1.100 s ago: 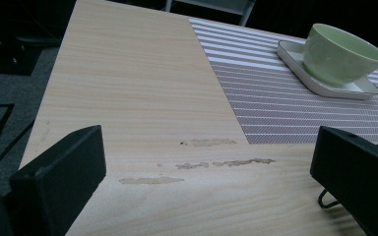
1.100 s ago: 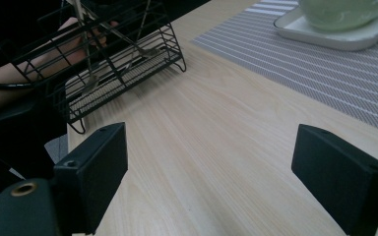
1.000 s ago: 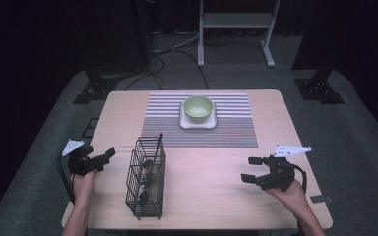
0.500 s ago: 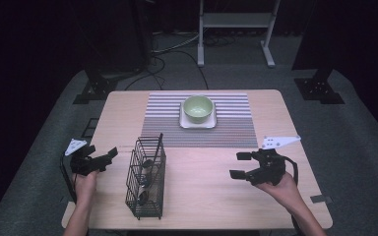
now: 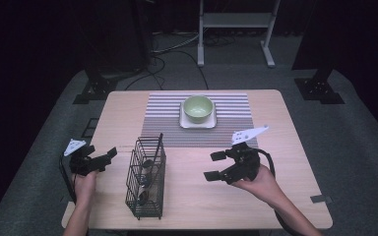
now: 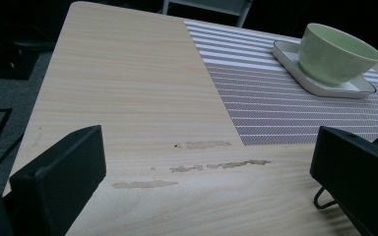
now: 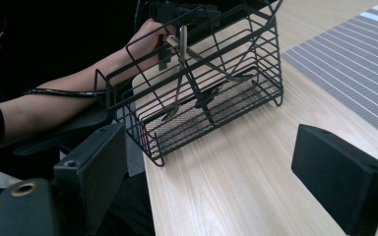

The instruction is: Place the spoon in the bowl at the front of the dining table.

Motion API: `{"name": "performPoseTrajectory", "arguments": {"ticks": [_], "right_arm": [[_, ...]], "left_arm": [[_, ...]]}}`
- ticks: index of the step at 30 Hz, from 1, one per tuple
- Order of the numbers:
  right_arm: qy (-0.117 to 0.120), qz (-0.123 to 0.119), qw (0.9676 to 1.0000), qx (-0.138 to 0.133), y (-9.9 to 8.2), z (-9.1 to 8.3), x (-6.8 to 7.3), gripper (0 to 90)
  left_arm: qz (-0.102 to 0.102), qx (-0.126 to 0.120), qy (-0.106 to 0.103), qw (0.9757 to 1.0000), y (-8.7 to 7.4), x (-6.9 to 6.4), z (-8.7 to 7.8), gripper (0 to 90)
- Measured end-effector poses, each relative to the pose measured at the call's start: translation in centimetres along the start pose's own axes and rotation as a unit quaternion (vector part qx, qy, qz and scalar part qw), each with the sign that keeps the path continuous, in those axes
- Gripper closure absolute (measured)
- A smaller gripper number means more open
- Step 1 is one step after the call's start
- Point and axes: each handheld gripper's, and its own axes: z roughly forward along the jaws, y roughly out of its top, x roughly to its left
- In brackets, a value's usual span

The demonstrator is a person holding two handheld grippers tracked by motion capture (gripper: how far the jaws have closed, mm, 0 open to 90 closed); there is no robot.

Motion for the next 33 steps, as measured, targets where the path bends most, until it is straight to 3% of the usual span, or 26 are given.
{"name": "performPoseTrajectory", "arguments": {"ticks": [23, 33], "right_arm": [[0.033, -0.001, 0.9988, 0.036, 4.5, 4.5, 0.5, 13.9], [0.047, 0.002, 0.9975, 0.053, 6.0, 6.2, 0.8, 20.2]], "left_arm": [[0.004, -0.002, 0.000, 1.0000, 0.0, 0.0, 0.0, 0.0], [0.003, -0.002, 0.002, 1.0000, 0.0, 0.0, -0.1, 0.0]]}}
